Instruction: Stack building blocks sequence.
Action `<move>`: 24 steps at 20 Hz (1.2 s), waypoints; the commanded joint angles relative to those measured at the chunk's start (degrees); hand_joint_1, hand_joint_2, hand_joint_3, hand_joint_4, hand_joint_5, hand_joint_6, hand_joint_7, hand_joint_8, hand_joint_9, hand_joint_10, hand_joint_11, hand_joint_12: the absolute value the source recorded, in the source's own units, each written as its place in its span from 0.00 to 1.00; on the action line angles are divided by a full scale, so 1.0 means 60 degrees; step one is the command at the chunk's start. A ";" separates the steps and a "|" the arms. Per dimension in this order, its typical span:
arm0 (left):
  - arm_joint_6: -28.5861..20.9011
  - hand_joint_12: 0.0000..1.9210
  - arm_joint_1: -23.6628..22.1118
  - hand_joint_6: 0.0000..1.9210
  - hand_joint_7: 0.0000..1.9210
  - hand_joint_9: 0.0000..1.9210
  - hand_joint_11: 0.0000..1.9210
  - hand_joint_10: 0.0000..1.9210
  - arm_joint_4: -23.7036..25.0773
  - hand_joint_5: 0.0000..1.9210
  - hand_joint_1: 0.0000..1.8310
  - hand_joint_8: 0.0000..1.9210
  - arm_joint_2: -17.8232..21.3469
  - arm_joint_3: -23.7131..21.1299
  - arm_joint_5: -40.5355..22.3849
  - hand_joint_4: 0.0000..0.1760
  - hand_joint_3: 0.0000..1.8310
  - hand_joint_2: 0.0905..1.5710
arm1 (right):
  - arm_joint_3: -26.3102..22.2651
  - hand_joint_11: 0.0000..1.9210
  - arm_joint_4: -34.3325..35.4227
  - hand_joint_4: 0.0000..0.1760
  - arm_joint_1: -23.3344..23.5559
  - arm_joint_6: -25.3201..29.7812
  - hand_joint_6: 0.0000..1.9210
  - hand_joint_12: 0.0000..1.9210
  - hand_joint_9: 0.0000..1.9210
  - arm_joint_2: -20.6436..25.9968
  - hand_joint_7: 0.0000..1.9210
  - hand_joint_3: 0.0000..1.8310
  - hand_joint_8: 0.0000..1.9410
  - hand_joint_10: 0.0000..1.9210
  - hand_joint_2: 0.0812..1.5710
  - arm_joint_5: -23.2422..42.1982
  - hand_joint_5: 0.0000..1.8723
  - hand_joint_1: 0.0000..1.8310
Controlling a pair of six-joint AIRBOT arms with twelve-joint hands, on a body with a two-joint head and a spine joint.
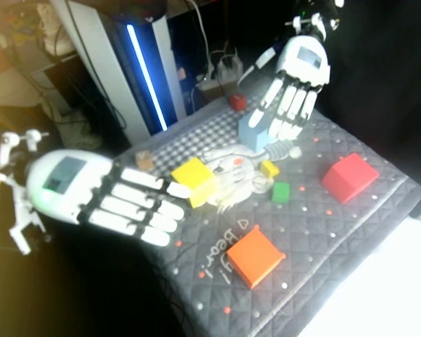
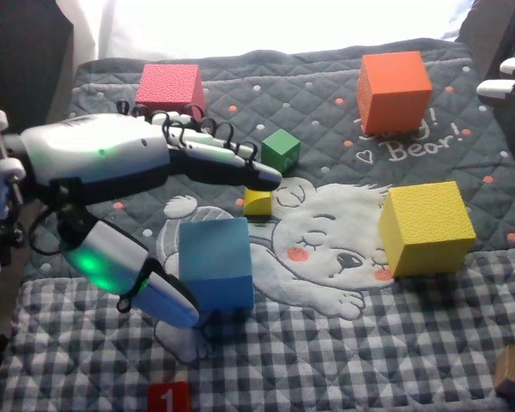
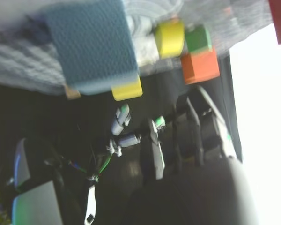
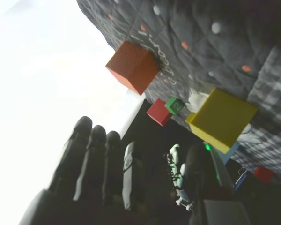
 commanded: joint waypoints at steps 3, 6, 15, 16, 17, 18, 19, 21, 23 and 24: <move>-0.0091 0.64 -0.0279 0.00 0.17 0.17 0.00 0.00 0.0142 0.19 0.42 0.00 -0.0238 0.0017 -0.0396 1.00 0.00 0.45 | 0.0056 0.10 0.0316 0.57 0.0077 -0.0040 0.00 0.05 0.09 0.0074 0.11 0.00 0.00 0.01 0.72 0.1109 0.13 0.45; -0.0090 0.63 -0.0413 0.00 0.20 0.20 0.00 0.00 0.0585 0.20 0.44 0.00 -0.0420 0.0030 -0.0002 1.00 0.00 0.46 | 0.0056 0.09 0.0331 0.59 0.0077 -0.0040 0.00 0.04 0.08 0.0074 0.11 0.00 0.00 0.00 0.73 0.1108 0.13 0.45; -0.0068 0.68 -0.0352 0.00 0.24 0.23 0.00 0.01 0.1106 0.22 0.49 0.00 -0.0877 0.0151 0.0777 1.00 0.00 0.49 | 0.0046 0.13 0.0365 0.58 0.0044 -0.0040 0.00 0.06 0.12 0.0073 0.13 0.00 0.00 0.01 0.74 0.1105 0.15 0.46; -0.0068 0.71 -0.0325 0.01 0.36 0.32 0.06 0.03 0.1104 0.31 0.56 0.01 -0.0947 0.0208 0.0847 0.69 0.00 0.55 | 0.0042 0.13 0.0366 0.58 0.0035 -0.0040 0.00 0.05 0.12 0.0073 0.13 0.00 0.00 0.00 0.75 0.1103 0.15 0.44; -0.0068 0.71 -0.0325 0.01 0.36 0.32 0.06 0.03 0.1091 0.31 0.56 0.01 -0.0982 0.0245 0.0863 0.69 0.00 0.55 | 0.0040 0.13 0.0370 0.58 0.0027 -0.0039 0.00 0.05 0.12 0.0073 0.13 0.00 0.00 0.00 0.75 0.1103 0.15 0.44; -0.0008 0.70 -0.0326 0.01 0.41 0.37 0.11 0.04 0.1009 0.37 0.60 0.02 -0.1012 0.0281 0.0889 0.41 0.00 0.60 | 0.0039 0.13 0.0376 0.57 0.0018 -0.0039 0.00 0.05 0.12 0.0073 0.13 0.00 0.00 0.00 0.75 0.1103 0.15 0.43; 0.0261 0.81 -0.0322 0.35 0.47 0.45 0.18 0.22 0.0683 0.46 0.66 0.54 -0.1010 0.0295 0.0856 0.00 0.01 0.69 | 0.0038 0.14 0.0376 0.59 0.0016 -0.0039 0.00 0.05 0.12 0.0073 0.13 0.00 0.00 0.00 0.76 0.1103 0.14 0.42; 0.1136 0.95 -0.0339 0.48 0.42 0.33 0.20 0.78 -0.0307 0.46 0.67 0.75 -0.0934 0.0303 0.0650 0.00 0.00 0.74 | 0.0031 0.15 0.0377 0.51 -0.0009 -0.0038 0.00 0.05 0.13 0.0073 0.14 0.00 0.00 0.01 0.76 0.1102 0.15 0.41; 0.1746 0.97 -0.0570 0.47 0.42 0.32 0.26 0.84 -0.0943 0.46 0.67 0.78 -0.0757 0.0310 0.0483 0.00 0.00 0.74 | 0.0028 0.15 0.0381 0.44 -0.0033 -0.0038 0.00 0.05 0.13 0.0074 0.14 0.01 0.00 0.00 0.78 0.1101 0.15 0.40; 0.2121 0.93 -0.0690 0.47 0.43 0.36 0.33 0.81 -0.1442 0.46 0.68 0.76 -0.0603 0.0311 0.0363 0.00 0.00 0.74 | 0.0026 0.14 0.0384 0.41 -0.0038 -0.0037 0.00 0.04 0.13 0.0074 0.14 0.01 0.00 0.00 0.78 0.1101 0.15 0.40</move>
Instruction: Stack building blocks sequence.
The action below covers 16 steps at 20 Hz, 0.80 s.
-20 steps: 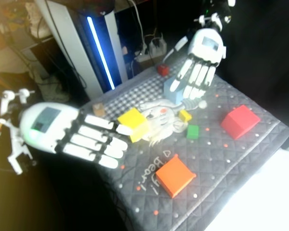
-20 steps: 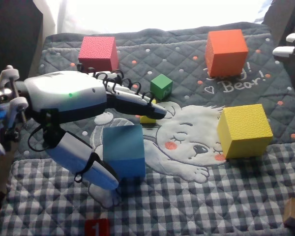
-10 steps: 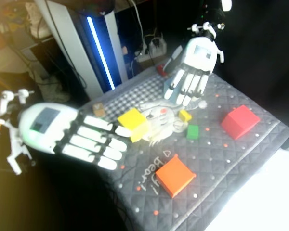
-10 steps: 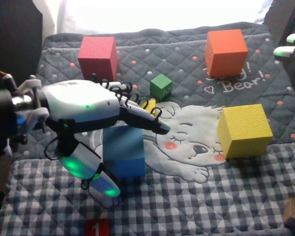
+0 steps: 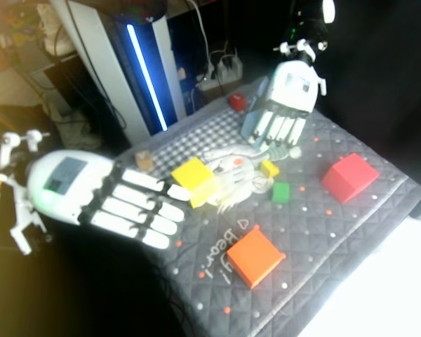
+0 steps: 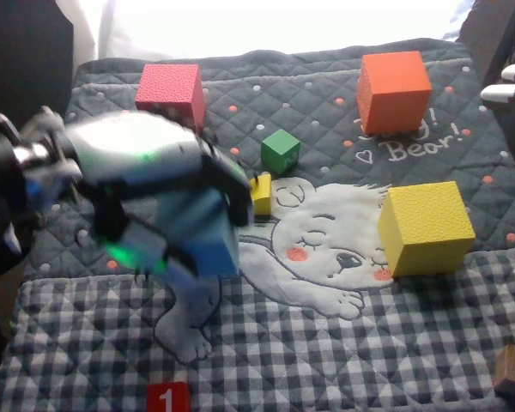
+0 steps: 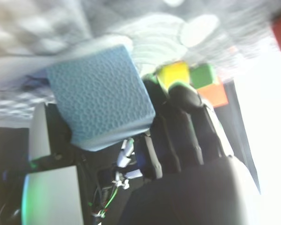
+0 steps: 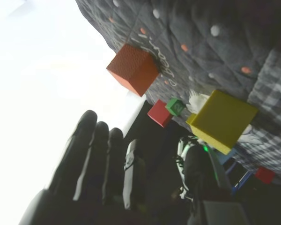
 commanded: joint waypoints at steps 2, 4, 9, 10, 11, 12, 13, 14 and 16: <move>0.0306 0.87 -0.0431 0.51 0.45 0.42 0.45 0.75 -0.1051 0.43 0.68 0.75 0.0369 0.0144 -0.1355 0.00 0.00 0.74 | 0.0020 0.14 0.0309 0.40 0.0033 -0.0036 0.00 0.04 0.14 0.0075 0.14 0.00 0.00 0.00 0.78 0.1104 0.15 0.40; 0.0307 0.94 -0.0893 0.54 0.45 0.46 0.48 0.85 -0.1382 0.41 0.68 0.77 0.0555 0.0407 -0.1475 0.00 0.00 0.75 | 0.0022 0.15 0.0320 0.44 0.0018 -0.0036 0.00 0.04 0.14 0.0075 0.14 0.00 0.00 0.00 0.78 0.1104 0.15 0.38; 0.0403 0.71 -0.2329 0.33 0.55 0.53 0.42 0.61 -0.1658 0.56 0.76 0.46 0.0220 0.1571 -0.0634 0.00 0.00 0.66 | 0.0027 0.15 0.0321 0.36 0.0005 -0.0036 0.00 0.03 0.14 0.0069 0.14 0.00 0.00 0.00 0.79 0.1104 0.16 0.38; 0.0471 0.68 -0.2604 0.37 0.58 0.53 0.41 0.59 -0.1722 0.55 0.76 0.40 0.0052 0.1806 -0.0402 0.00 0.00 0.65 | 0.0032 0.14 0.0321 0.39 0.0008 -0.0036 0.00 0.03 0.14 0.0056 0.14 0.00 0.00 0.00 0.79 0.1103 0.16 0.38; 0.0721 0.67 -0.2836 0.40 0.59 0.55 0.45 0.56 -0.1909 0.54 0.76 0.35 -0.0124 0.2054 -0.0160 0.00 0.00 0.65 | 0.0037 0.15 0.0321 0.39 0.0012 -0.0036 0.00 0.03 0.14 0.0047 0.14 0.00 0.00 0.00 0.79 0.1103 0.16 0.39; 0.1181 0.68 -0.3060 0.41 0.60 0.55 0.46 0.56 -0.2182 0.54 0.76 0.33 -0.0322 0.2241 0.0138 0.00 0.00 0.65 | 0.0051 0.15 0.0321 0.39 0.0016 -0.0036 0.00 0.03 0.14 0.0024 0.14 0.00 0.00 0.00 0.79 0.1103 0.16 0.39; 0.1256 0.70 -0.3182 0.43 0.60 0.54 0.43 0.56 -0.2202 0.54 0.76 0.33 -0.0465 0.2397 0.0317 0.00 0.00 0.65 | 0.0067 0.14 0.0321 0.38 0.0019 -0.0036 0.00 0.03 0.14 -0.0002 0.14 0.00 0.00 0.00 0.79 0.1103 0.15 0.39; 0.1253 0.72 -0.3274 0.42 0.60 0.54 0.42 0.57 -0.2206 0.54 0.76 0.34 -0.0658 0.2589 0.0495 0.00 0.00 0.65 | 0.0087 0.14 0.0321 0.40 0.0021 -0.0036 0.00 0.02 0.13 -0.0040 0.14 0.00 0.00 0.00 0.79 0.1103 0.15 0.39; 0.1257 0.66 -0.3396 0.40 0.63 0.58 0.47 0.52 -0.2163 0.55 0.76 0.27 -0.1049 0.2955 0.0821 0.00 0.00 0.64 | 0.0107 0.13 0.0318 0.45 0.0037 -0.0036 0.00 0.02 0.13 -0.0071 0.14 0.00 0.00 0.00 0.79 0.1103 0.15 0.38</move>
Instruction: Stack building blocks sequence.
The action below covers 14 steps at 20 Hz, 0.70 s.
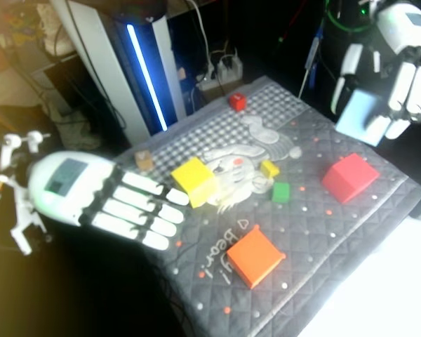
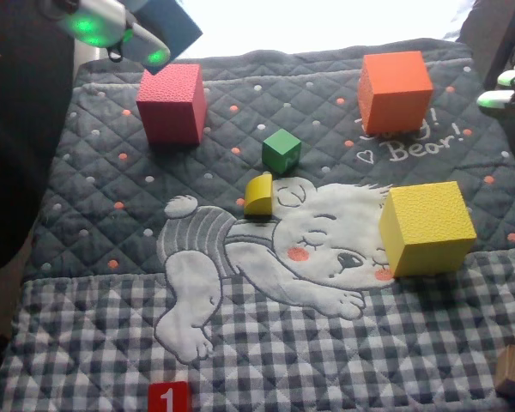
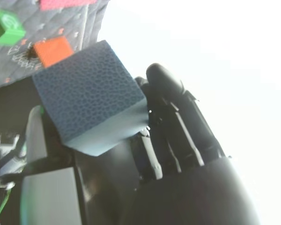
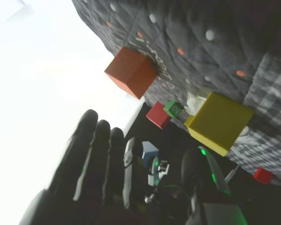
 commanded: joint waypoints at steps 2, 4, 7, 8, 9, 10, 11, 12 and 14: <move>0.0018 0.57 -0.0219 0.38 0.64 0.58 0.46 0.50 -0.0056 0.56 0.76 0.26 -0.0271 0.0319 -0.0459 0.00 0.00 0.63 | 0.0053 0.11 0.0308 0.44 0.0081 -0.0036 0.00 0.01 0.12 0.0056 0.14 0.00 0.00 0.00 0.79 0.1115 0.15 0.37; 0.0019 0.51 -0.0217 0.40 0.60 0.57 0.48 0.50 -0.0005 0.55 0.76 0.34 -0.0470 0.0598 -0.0049 0.00 0.00 0.64 | 0.0062 0.11 0.0287 0.48 0.0081 -0.0036 0.00 0.01 0.11 0.0035 0.14 0.00 0.00 0.00 0.79 0.1107 0.15 0.37; 0.0020 0.55 -0.0212 0.38 0.62 0.55 0.44 0.52 0.0154 0.56 0.77 0.31 -0.0685 0.0841 0.0325 0.00 0.00 0.64 | 0.0071 0.13 0.0287 0.44 0.0081 -0.0036 0.00 0.02 0.13 0.0029 0.15 0.00 0.00 0.01 0.79 0.1106 0.15 0.38; 0.0020 0.54 -0.0198 0.40 0.61 0.55 0.43 0.50 0.0223 0.57 0.76 0.33 -0.0827 0.0987 0.0492 0.00 0.00 0.64 | 0.0071 0.13 0.0287 0.43 0.0081 -0.0036 0.00 0.03 0.14 0.0029 0.15 0.00 0.00 0.01 0.79 0.1106 0.16 0.38; 0.0021 0.54 -0.0191 0.40 0.61 0.55 0.43 0.50 0.0274 0.57 0.76 0.33 -0.0911 0.1070 0.0588 0.00 0.00 0.64 | 0.0073 0.13 0.0286 0.43 0.0081 -0.0036 0.00 0.03 0.14 0.0029 0.15 0.00 0.00 0.01 0.79 0.1106 0.16 0.38; 0.0021 0.54 -0.0182 0.40 0.61 0.55 0.44 0.50 0.0316 0.57 0.76 0.33 -0.1023 0.1178 0.0682 0.00 0.00 0.64 | 0.0073 0.15 0.0277 0.42 0.0082 -0.0036 0.00 0.03 0.15 0.0027 0.15 0.00 0.00 0.01 0.79 0.1107 0.16 0.38; 0.0021 0.53 -0.0162 0.40 0.62 0.56 0.45 0.48 0.0317 0.57 0.76 0.32 -0.1111 0.1262 0.0743 0.00 0.00 0.64 | 0.0073 0.14 0.0267 0.35 0.0082 -0.0036 0.00 0.03 0.14 0.0025 0.15 0.00 0.00 0.01 0.79 0.1107 0.16 0.38; 0.0022 0.53 -0.0142 0.38 0.62 0.56 0.46 0.48 0.0319 0.57 0.77 0.32 -0.1212 0.1353 0.0814 0.00 0.00 0.64 | 0.0076 0.14 0.0261 0.35 0.0082 -0.0036 0.00 0.03 0.14 0.0018 0.15 0.00 0.00 0.00 0.79 0.1107 0.16 0.38; 0.0023 0.61 -0.0117 0.36 0.57 0.54 0.45 0.55 0.0357 0.56 0.76 0.41 -0.1336 0.1486 0.0940 0.00 0.00 0.65 | 0.0100 0.13 0.0249 0.48 0.0083 -0.0036 0.00 0.02 0.12 -0.0010 0.14 0.00 0.00 0.00 0.80 0.1106 0.15 0.34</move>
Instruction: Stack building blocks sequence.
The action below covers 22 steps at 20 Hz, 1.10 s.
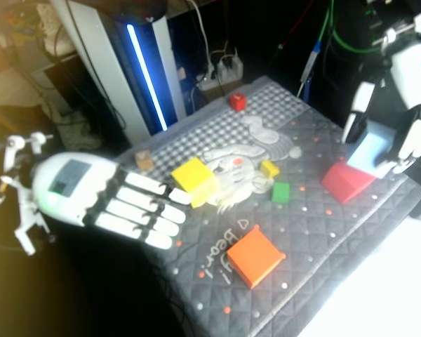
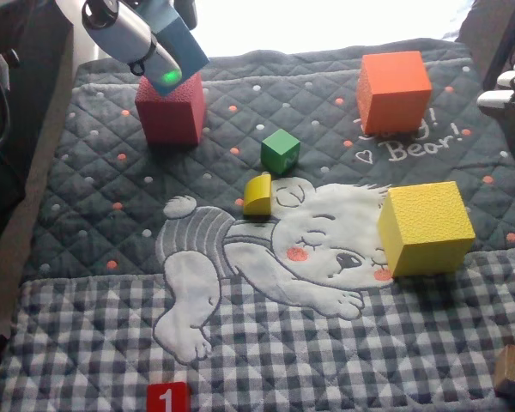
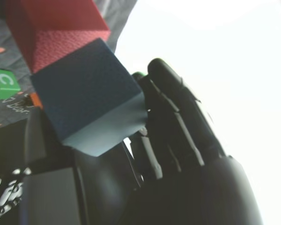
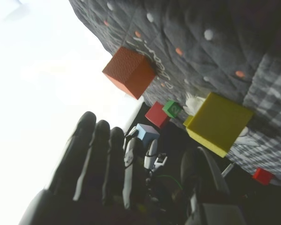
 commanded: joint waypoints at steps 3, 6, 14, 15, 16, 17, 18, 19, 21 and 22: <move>0.0021 0.61 -0.0060 0.44 0.55 0.51 0.43 0.57 0.0121 0.53 0.76 0.43 -0.0137 0.0195 -0.0648 0.00 0.00 0.66 | 0.0091 0.13 0.0203 0.45 0.0100 -0.0036 0.00 0.03 0.13 -0.0026 0.14 0.00 0.00 0.00 0.80 0.1060 0.15 0.34; 0.0021 0.55 -0.0019 0.47 0.56 0.52 0.44 0.55 0.0247 0.52 0.76 0.42 -0.0226 0.0277 -0.0497 0.00 0.00 0.66 | 0.0092 0.14 0.0172 0.40 0.0104 -0.0036 0.00 0.03 0.14 -0.0026 0.15 0.00 0.00 0.01 0.80 0.1010 0.15 0.33; 0.0022 0.63 0.0040 0.43 0.52 0.46 0.31 0.43 0.0312 0.54 0.69 0.53 -0.0356 0.0368 -0.0324 0.00 0.00 0.68 | 0.0090 0.14 0.0177 0.35 0.0104 -0.0034 0.00 0.04 0.14 -0.0030 0.15 0.00 0.00 0.00 0.80 0.1008 0.16 0.33; 0.0022 0.66 0.0040 0.41 0.51 0.43 0.28 0.34 0.0345 0.54 0.67 0.56 -0.0371 0.0372 -0.0303 0.00 0.00 0.68 | 0.0090 0.13 0.0179 0.35 0.0104 -0.0033 0.00 0.04 0.15 -0.0031 0.16 0.00 0.00 0.00 0.80 0.1008 0.16 0.34; 0.0022 0.68 0.0040 0.41 0.47 0.43 0.28 0.33 0.0346 0.56 0.64 0.31 -0.0379 0.0376 -0.0298 0.00 0.00 0.66 | 0.0090 0.14 0.0179 0.33 0.0104 -0.0033 0.00 0.04 0.15 -0.0032 0.16 0.00 0.00 0.00 0.79 0.1008 0.17 0.35; 0.0022 0.82 0.0041 0.16 0.46 0.40 0.33 0.51 0.0347 0.50 0.62 0.26 -0.0387 0.0378 -0.0298 0.00 0.00 0.59 | 0.0089 0.14 0.0179 0.35 0.0104 -0.0033 0.00 0.04 0.15 -0.0035 0.16 0.00 0.00 0.00 0.79 0.1008 0.16 0.35; 0.0022 0.91 0.0042 0.05 0.45 0.37 0.37 0.66 0.0351 0.49 0.59 0.29 -0.0394 0.0381 -0.0297 0.00 0.00 0.56 | 0.0089 0.14 0.0181 0.25 0.0104 -0.0033 0.00 0.05 0.16 -0.0035 0.17 0.00 0.00 0.00 0.79 0.1008 0.17 0.36; 0.0023 0.91 0.0045 0.05 0.45 0.37 0.37 0.66 0.0383 0.49 0.59 0.29 -0.0405 0.0387 -0.0279 0.00 0.00 0.56 | 0.0089 0.14 0.0182 0.25 0.0104 -0.0033 0.00 0.05 0.16 -0.0036 0.17 0.00 0.00 0.00 0.79 0.1008 0.17 0.36; 0.0023 0.92 0.0047 0.00 0.37 0.30 0.29 0.65 0.0468 0.44 0.53 0.31 -0.0421 0.0387 -0.0238 0.04 0.00 0.55 | 0.0089 0.14 0.0183 0.31 0.0103 -0.0033 0.00 0.05 0.15 -0.0036 0.16 0.00 0.00 0.00 0.80 0.1008 0.16 0.35; 0.0023 0.83 0.0048 0.00 0.39 0.32 0.28 0.47 0.0492 0.42 0.51 0.17 -0.0426 0.0386 -0.0229 0.16 0.00 0.54 | 0.0089 0.14 0.0183 0.30 0.0103 -0.0033 0.00 0.05 0.15 -0.0036 0.16 0.00 0.00 0.00 0.80 0.1008 0.17 0.35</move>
